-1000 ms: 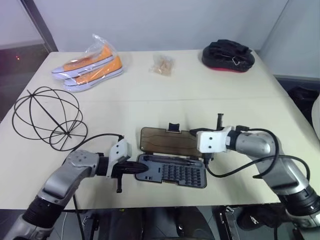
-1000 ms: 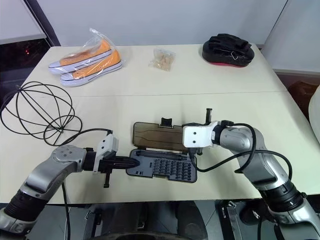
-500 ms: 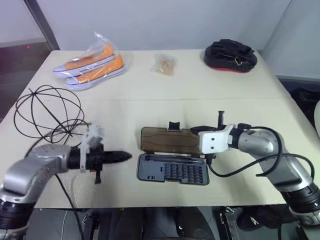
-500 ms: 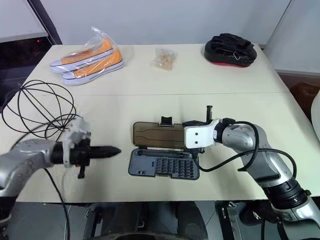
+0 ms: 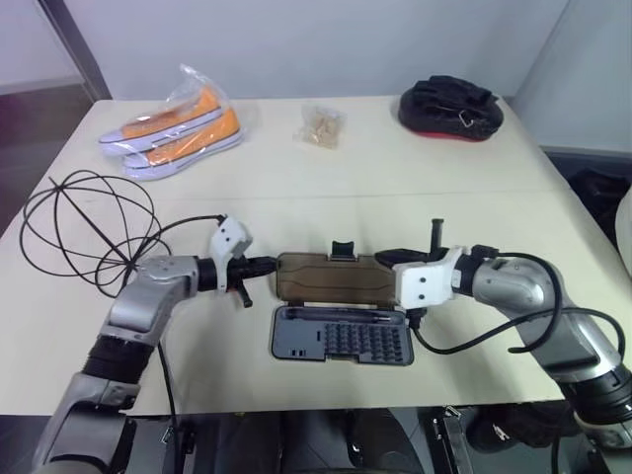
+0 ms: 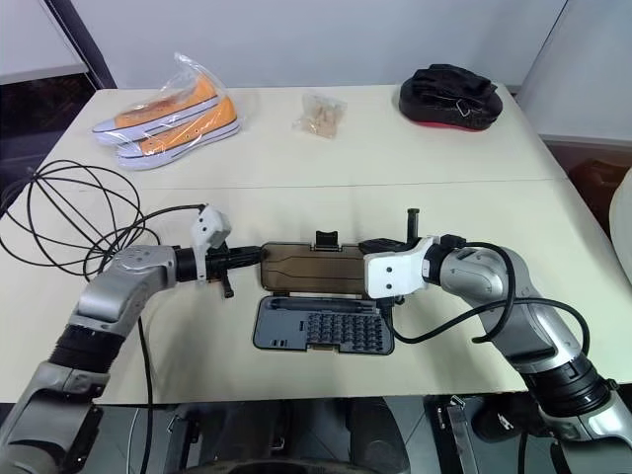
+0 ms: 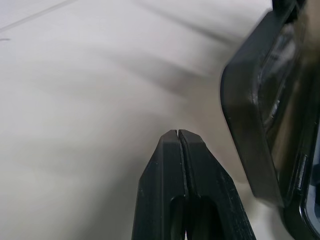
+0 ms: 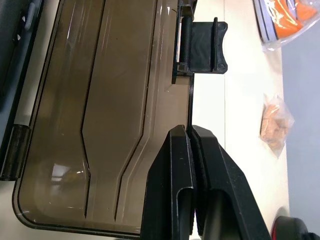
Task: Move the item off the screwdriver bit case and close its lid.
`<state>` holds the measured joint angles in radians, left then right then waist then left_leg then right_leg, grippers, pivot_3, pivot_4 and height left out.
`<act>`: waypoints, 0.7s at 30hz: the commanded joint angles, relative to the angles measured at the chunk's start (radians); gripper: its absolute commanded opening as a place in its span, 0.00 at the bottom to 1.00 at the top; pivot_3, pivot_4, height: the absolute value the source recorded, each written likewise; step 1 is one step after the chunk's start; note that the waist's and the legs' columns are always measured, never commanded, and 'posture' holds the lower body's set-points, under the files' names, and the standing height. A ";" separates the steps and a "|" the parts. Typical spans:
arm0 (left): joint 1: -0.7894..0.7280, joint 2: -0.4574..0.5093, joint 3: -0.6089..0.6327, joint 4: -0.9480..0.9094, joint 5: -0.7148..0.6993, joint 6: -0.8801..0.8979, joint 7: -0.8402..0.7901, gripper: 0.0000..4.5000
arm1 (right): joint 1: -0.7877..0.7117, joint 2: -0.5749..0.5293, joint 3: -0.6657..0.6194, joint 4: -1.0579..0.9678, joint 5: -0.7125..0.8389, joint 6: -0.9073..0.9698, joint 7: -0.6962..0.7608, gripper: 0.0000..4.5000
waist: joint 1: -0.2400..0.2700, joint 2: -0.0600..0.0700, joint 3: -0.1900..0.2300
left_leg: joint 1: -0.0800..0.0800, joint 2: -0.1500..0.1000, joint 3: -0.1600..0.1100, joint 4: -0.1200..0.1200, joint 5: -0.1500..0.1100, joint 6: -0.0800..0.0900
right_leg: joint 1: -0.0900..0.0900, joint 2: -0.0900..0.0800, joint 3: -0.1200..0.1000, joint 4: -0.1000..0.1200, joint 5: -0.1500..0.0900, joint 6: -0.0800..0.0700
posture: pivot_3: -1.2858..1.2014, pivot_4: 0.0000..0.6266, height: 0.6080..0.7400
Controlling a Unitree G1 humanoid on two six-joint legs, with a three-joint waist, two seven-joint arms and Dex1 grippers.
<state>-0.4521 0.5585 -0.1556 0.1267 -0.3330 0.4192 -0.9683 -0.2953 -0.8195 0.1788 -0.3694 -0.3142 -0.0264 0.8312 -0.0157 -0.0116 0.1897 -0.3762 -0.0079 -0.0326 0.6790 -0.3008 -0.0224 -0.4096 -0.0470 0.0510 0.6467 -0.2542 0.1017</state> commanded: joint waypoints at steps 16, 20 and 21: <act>-0.086 -0.078 -0.019 0.062 0.037 -0.071 -0.093 0.00 | 0.029 -0.010 -0.085 -0.126 0.038 0.116 0.019 0.88 | 0.003 0.000 0.000 | 0.000 0.000 0.000 0.000 0.000 0.000 | 0.000 0.000 0.000 0.000 0.000 0.000 | 0.52 0.24 1.00; -0.112 -0.089 -0.021 0.094 0.047 -0.102 -0.118 0.00 | 0.052 -0.003 -0.237 -0.265 0.274 0.378 0.109 0.99 | 0.005 0.000 0.000 | -0.001 -0.001 0.000 0.000 0.000 0.000 | 0.000 -0.001 0.000 0.000 0.000 0.000 | 0.52 0.24 1.00; -0.123 -0.091 -0.019 0.102 0.046 -0.110 -0.130 0.00 | 0.074 -0.015 -0.319 -0.326 0.412 0.471 0.167 0.99 | 0.008 0.000 0.000 | -0.001 -0.001 -0.001 0.000 0.000 0.000 | 0.000 0.000 0.000 0.000 0.000 0.000 | 0.52 0.24 1.00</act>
<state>-0.5477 0.4655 -0.1836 0.2377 -0.2853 0.3374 -1.0803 -0.2244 -0.8215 -0.0344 -0.5991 -0.0481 0.3407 0.9470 -0.0074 -0.0118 0.1900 -0.3782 -0.0085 -0.0346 0.6796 -0.3008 -0.0224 -0.4096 -0.0475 0.0503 0.6465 -0.2541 0.1020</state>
